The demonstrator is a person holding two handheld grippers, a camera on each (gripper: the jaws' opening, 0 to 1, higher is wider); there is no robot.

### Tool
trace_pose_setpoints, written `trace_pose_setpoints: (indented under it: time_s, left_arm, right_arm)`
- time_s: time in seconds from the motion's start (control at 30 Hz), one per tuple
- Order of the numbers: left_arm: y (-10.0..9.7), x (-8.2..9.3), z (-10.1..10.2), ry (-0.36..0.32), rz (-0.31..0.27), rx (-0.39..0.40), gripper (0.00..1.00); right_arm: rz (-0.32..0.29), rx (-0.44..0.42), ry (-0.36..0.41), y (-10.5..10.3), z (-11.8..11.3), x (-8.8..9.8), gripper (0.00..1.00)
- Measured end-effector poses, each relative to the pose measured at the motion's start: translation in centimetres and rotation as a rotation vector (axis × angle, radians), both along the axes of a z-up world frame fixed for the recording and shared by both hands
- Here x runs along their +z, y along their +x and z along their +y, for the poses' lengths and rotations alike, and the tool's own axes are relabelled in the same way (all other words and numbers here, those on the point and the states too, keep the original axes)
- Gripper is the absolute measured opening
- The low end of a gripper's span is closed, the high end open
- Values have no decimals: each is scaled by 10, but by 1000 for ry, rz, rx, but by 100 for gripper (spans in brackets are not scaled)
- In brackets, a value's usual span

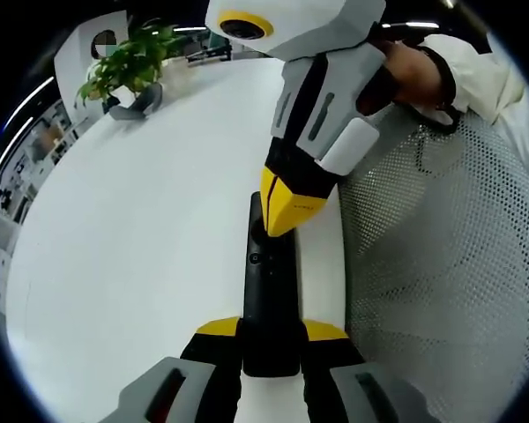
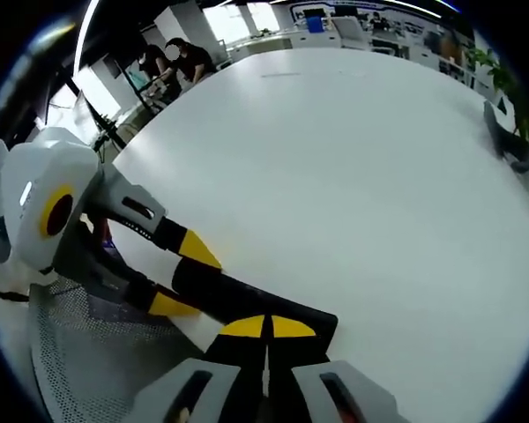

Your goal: Press the specified remote control buttons in sequence, fully releasing each button before pressing the next.

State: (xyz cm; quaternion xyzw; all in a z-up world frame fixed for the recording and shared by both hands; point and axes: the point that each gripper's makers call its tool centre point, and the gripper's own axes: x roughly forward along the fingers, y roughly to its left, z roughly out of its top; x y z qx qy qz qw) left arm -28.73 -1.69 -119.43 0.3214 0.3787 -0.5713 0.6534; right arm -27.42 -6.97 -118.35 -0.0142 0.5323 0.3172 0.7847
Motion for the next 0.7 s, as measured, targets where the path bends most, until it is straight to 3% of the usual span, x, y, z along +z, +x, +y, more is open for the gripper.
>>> trace_pose_setpoints:
  time_s: [0.47,0.7]
  left_arm:
    - [0,0,0,-8,-2,12,24]
    - [0,0,0,-16,-2,-1,24]
  right_arm:
    - [29,-36,37,-1,0,1,0]
    - [-29,-12,9,4,1,3,0]
